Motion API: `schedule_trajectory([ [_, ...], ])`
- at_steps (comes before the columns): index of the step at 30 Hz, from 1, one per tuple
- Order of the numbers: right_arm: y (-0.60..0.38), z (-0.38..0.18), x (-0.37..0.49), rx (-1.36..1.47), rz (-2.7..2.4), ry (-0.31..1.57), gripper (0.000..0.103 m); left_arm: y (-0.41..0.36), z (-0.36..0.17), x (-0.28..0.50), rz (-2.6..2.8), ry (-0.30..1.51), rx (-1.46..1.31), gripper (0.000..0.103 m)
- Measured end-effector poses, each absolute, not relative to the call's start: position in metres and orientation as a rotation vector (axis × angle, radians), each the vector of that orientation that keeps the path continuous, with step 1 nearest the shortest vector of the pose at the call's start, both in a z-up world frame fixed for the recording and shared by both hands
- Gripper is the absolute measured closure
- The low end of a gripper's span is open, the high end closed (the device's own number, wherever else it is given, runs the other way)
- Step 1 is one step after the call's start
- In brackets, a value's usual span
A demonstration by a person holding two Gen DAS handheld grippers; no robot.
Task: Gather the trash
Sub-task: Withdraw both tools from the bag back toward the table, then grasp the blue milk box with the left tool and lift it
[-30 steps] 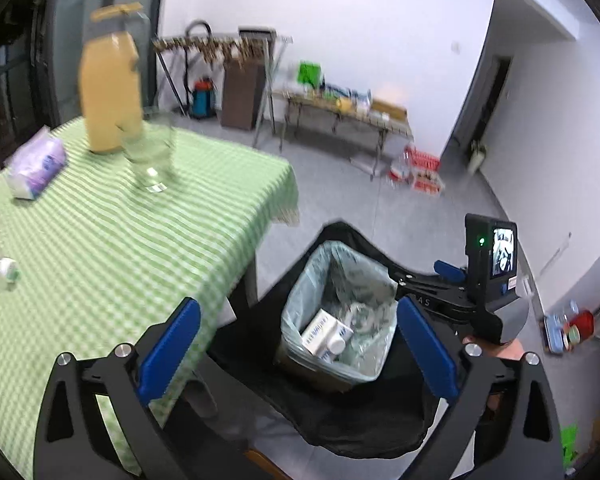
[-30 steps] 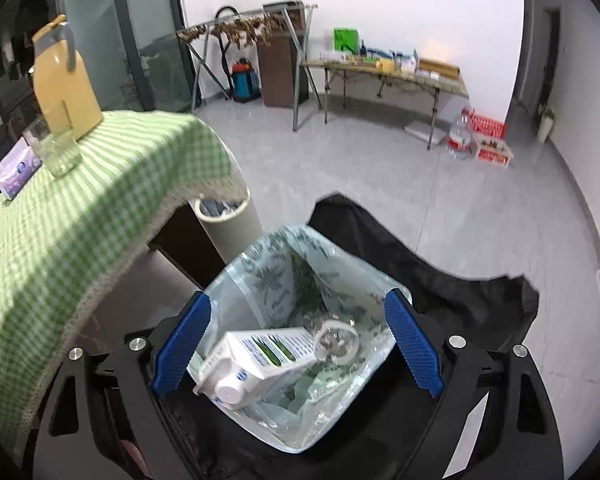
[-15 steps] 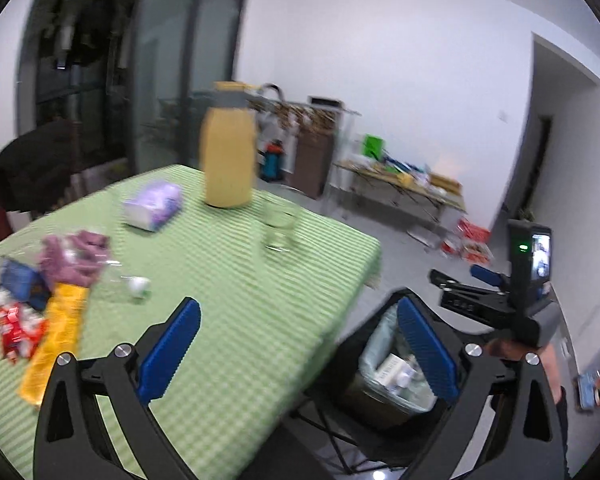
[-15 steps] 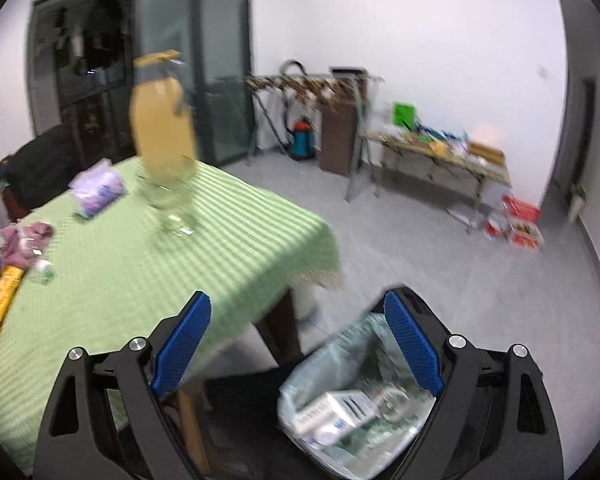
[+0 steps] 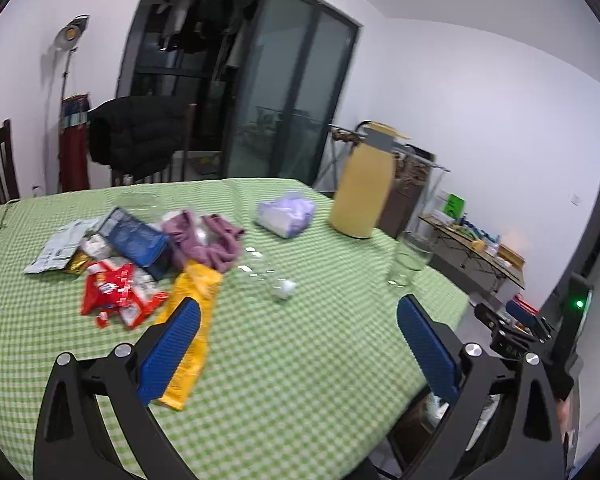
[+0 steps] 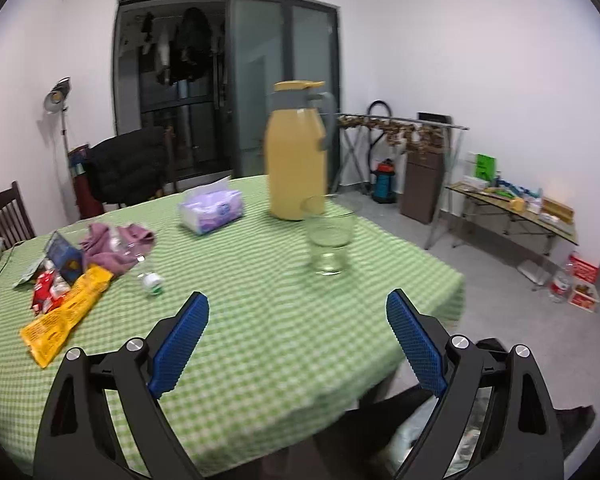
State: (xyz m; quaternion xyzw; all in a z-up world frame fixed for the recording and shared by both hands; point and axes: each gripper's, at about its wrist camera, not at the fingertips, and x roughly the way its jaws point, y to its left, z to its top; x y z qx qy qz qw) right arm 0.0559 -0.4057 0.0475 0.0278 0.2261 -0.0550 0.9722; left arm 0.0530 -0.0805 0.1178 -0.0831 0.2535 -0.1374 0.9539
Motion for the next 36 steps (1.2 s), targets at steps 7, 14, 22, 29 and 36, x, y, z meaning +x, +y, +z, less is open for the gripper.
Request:
schedule_trajectory([
  [7, -0.380, 0.026, 0.084, 0.043, -0.054, 0.490, 0.016, -0.031, 0.100, 0.078, -0.187, 0.545, -0.203, 0.007],
  [14, -0.365, 0.015, 0.107, 0.035, -0.027, 0.494, 0.016, 0.021, 0.076, 0.121, -0.073, 0.630, -0.300, 0.007],
  [22, -0.352, 0.009, 0.133, -0.001, -0.008, 0.507, 0.016, 0.051, 0.057, 0.194, 0.004, 0.733, -0.380, 0.007],
  [29, -0.346, -0.002, 0.159, 0.031, 0.016, 0.534, 0.016, 0.079, 0.045, 0.260, 0.046, 0.797, -0.563, 0.007],
  [36, -0.333, -0.009, 0.178, 0.012, 0.065, 0.568, 0.016, 0.088, 0.024, 0.308, 0.121, 0.899, -0.636, 0.007],
])
